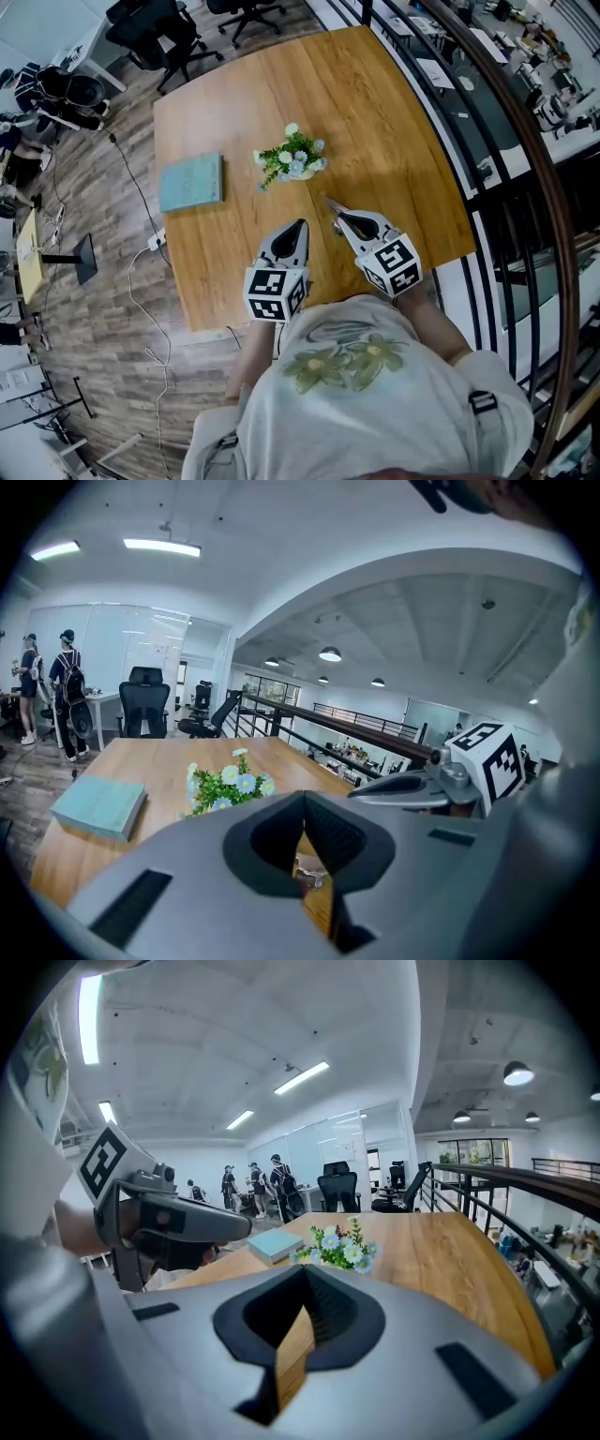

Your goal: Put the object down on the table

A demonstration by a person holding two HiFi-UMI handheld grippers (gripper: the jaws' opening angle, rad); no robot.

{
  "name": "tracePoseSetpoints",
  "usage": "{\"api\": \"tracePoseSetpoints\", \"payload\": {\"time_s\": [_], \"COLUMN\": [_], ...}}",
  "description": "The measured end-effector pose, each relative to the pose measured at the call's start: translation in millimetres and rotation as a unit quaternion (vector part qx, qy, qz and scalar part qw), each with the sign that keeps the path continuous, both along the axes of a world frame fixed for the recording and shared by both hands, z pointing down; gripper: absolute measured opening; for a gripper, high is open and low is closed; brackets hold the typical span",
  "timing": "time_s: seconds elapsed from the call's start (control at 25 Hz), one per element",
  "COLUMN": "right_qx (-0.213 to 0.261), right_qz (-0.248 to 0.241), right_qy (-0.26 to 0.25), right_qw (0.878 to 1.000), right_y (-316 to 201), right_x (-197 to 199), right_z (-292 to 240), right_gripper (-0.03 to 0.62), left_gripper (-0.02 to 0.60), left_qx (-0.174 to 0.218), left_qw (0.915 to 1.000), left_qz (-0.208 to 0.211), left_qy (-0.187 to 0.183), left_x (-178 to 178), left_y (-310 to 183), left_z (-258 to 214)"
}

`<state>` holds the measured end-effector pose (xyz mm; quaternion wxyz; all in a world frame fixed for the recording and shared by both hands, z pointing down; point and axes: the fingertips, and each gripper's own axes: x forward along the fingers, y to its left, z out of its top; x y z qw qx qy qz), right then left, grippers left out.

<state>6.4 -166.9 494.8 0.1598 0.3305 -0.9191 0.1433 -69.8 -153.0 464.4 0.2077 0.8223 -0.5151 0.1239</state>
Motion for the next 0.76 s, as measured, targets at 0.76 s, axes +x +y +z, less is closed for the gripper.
{"api": "tracePoseSetpoints", "payload": {"time_s": [0.76], "right_qx": [0.000], "right_qz": [0.004], "right_qy": [0.008], "right_qw": [1.000], "right_y": [15.0], "right_x": [9.2], "right_z": [0.7], "right_gripper": [0.008], "left_gripper": [0.017], "left_qx": [-0.005], "left_qw": [0.9999], "left_qz": [0.014], "left_qy": [0.002], "left_x": [15.7], "left_y": [11.5], "left_z": [6.0]}}
